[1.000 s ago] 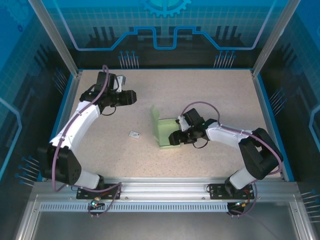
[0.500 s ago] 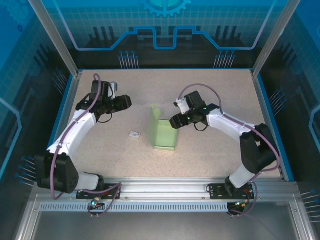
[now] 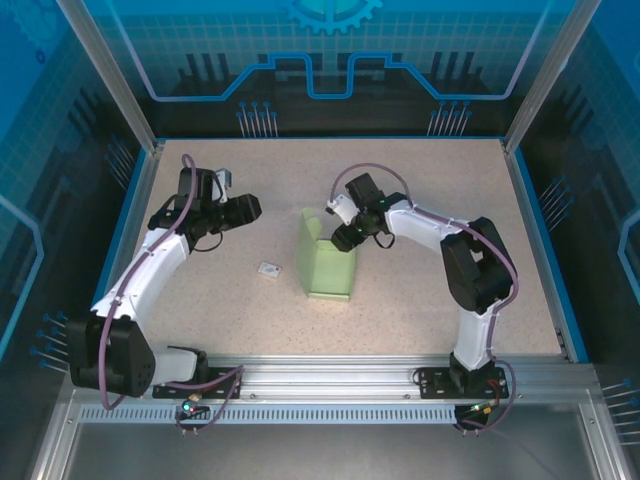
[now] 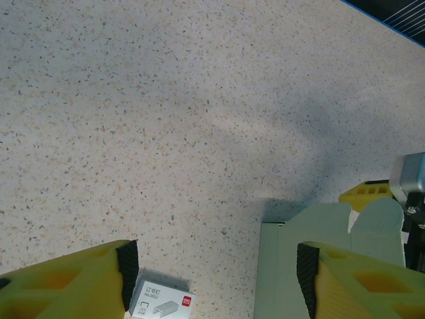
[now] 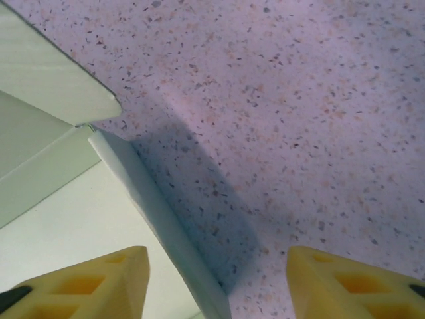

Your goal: Fold the paper box

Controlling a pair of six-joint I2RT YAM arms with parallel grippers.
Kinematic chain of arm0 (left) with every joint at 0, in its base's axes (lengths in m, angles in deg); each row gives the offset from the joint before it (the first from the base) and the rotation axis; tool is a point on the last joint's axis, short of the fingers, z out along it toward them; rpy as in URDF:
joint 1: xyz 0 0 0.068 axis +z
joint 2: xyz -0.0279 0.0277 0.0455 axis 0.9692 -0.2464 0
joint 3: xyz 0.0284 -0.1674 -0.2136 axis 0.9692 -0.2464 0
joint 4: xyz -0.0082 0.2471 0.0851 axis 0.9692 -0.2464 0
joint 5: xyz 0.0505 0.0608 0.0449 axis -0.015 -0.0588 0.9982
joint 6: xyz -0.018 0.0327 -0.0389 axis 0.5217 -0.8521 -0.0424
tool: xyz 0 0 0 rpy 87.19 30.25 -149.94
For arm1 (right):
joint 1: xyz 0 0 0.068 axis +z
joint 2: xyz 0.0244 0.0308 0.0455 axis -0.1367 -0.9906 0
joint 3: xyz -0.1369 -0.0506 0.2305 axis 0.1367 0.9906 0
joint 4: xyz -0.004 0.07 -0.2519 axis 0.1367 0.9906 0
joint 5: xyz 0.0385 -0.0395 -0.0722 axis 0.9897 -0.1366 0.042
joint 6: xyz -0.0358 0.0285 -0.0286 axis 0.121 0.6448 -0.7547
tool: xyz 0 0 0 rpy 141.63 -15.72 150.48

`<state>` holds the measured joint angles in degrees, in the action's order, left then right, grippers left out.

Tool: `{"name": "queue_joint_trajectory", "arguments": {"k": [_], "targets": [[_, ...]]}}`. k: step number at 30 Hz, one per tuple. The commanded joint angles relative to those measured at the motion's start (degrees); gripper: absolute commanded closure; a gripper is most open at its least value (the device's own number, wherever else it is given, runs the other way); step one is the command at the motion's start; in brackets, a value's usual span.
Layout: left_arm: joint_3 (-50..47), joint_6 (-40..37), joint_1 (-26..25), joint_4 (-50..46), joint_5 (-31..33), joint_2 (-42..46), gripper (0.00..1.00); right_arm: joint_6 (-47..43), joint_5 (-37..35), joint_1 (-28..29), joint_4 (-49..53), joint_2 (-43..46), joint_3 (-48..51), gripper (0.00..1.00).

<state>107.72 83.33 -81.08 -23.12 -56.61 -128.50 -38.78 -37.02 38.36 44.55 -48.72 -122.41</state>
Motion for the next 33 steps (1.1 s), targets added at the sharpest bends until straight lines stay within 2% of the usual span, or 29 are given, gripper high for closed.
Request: {"name": "queue_joint_trajectory", "arguments": {"k": [1, 4, 14, 20, 28, 33], "targets": [[-0.8, 1.16, 0.4, 1.13, -1.73, 1.21, 0.33, 0.24, -0.65, 0.9, 3.27, -1.6, -1.62, 0.48], [-0.71, 1.11, 0.37, 1.3, -1.91, 0.87, 0.33, 1.76, -0.49, 0.88, 2.99, -2.5, -1.81, 0.51], [-1.64, 1.58, 0.34, 2.23, -2.22, 0.53, 0.34, 6.82, -2.42, 0.27, 2.05, -4.33, -2.79, 0.73], [-4.14, 3.23, 0.25, 4.94, -2.77, -0.96, 0.34, 13.39, -5.74, -2.38, 2.64, -2.81, -2.01, 0.8], [-8.2, 5.18, -2.79, 7.02, 0.56, -5.8, 0.33, 21.76, -12.08, -5.04, 1.11, 2.73, 4.79, 0.77], [-11.2, 6.29, -6.32, 6.8, 4.97, -8.29, 0.32, 24.12, -11.66, -4.95, -1.28, 6.21, 8.82, 0.64]]}}
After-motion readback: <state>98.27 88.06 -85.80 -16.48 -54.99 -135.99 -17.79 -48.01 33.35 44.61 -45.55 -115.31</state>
